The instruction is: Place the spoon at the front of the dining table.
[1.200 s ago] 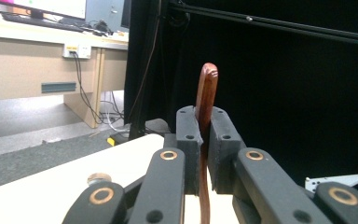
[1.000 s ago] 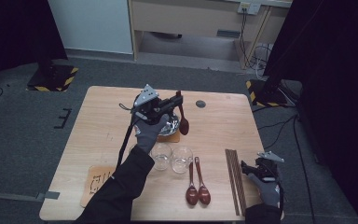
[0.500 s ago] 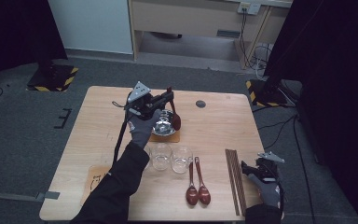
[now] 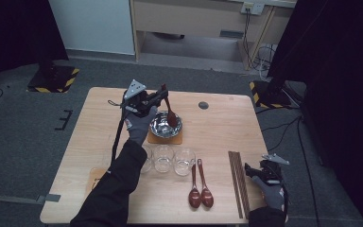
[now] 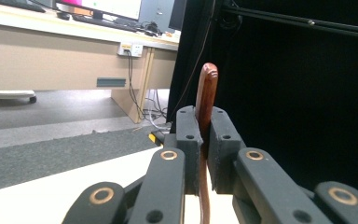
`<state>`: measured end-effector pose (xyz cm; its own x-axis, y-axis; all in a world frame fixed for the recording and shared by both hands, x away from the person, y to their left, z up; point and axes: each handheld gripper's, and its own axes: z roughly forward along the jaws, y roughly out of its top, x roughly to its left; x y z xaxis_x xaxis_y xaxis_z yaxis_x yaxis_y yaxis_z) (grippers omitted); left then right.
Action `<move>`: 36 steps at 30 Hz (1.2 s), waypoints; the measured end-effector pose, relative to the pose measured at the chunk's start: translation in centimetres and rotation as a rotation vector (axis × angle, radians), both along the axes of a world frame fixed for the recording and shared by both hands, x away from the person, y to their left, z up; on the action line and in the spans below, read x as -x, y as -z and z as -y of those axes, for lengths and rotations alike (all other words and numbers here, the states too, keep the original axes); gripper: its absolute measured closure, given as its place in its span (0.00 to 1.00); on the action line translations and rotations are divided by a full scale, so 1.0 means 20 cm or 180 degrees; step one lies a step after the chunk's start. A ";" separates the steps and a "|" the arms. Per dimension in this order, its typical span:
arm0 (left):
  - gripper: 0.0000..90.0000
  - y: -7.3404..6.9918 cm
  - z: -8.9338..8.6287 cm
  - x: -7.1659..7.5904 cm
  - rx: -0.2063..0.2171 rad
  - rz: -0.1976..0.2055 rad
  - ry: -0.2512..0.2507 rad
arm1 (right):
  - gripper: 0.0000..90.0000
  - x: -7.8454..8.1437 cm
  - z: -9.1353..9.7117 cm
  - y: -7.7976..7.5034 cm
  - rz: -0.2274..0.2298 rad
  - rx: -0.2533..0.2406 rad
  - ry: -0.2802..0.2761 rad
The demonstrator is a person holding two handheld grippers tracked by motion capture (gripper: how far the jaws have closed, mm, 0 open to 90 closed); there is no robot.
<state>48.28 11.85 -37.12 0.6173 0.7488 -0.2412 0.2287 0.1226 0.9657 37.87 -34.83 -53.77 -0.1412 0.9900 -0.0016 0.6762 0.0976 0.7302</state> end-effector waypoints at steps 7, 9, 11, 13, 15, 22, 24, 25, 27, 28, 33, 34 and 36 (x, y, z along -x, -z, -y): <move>0.93 0.03 0.01 -0.04 -0.0028 -0.0016 -0.0038 | 0.15 0.00 0.00 0.00 -0.0001 -0.0002 -0.0002; 0.93 0.04 0.01 -0.05 -0.0040 -0.0020 -0.0051 | 0.15 0.00 0.00 0.00 0.0002 0.0001 -0.0003; 0.93 0.05 0.01 -0.06 -0.0051 -0.0042 -0.0067 | 0.15 0.00 0.00 0.00 0.0002 0.0000 -0.0002; 0.93 0.05 0.01 -0.07 -0.0073 -0.0050 -0.0080 | 0.15 0.00 0.00 0.00 0.0000 -0.0005 0.0002; 0.93 0.06 0.01 -0.08 -0.0077 -0.0036 -0.0115 | 0.15 0.00 0.00 0.00 0.0001 0.0001 -0.0002; 0.93 0.09 0.00 -0.11 -0.0123 -0.0097 -0.0160 | 0.15 0.00 0.00 0.00 0.0000 -0.0005 0.0002; 0.93 0.10 0.00 -0.11 -0.0144 -0.0117 -0.0163 | 0.15 0.00 0.00 0.00 -0.0001 -0.0006 0.0003; 0.93 0.11 0.01 -0.12 -0.0161 -0.0126 -0.0170 | 0.15 0.00 0.00 0.00 0.0002 -0.0003 0.0001; 0.93 0.12 0.01 -0.12 -0.0169 -0.0147 -0.0184 | 0.15 0.00 0.00 0.00 -0.0001 -0.0006 0.0002; 0.93 0.13 0.01 -0.13 -0.0178 -0.0161 -0.0182 | 0.15 0.00 0.00 0.00 -0.0001 -0.0006 0.0002; 0.93 0.18 0.02 -0.14 -0.0205 -0.0233 -0.0199 | 0.15 0.00 0.00 0.00 0.0000 -0.0008 0.0004; 0.93 0.18 0.02 -0.15 -0.0216 -0.0241 -0.0194 | 0.15 0.00 0.00 0.00 0.0004 -0.0006 0.0003; 0.93 0.20 0.02 -0.15 -0.0232 -0.0254 -0.0207 | 0.15 0.00 0.00 0.00 0.0004 -0.0007 0.0003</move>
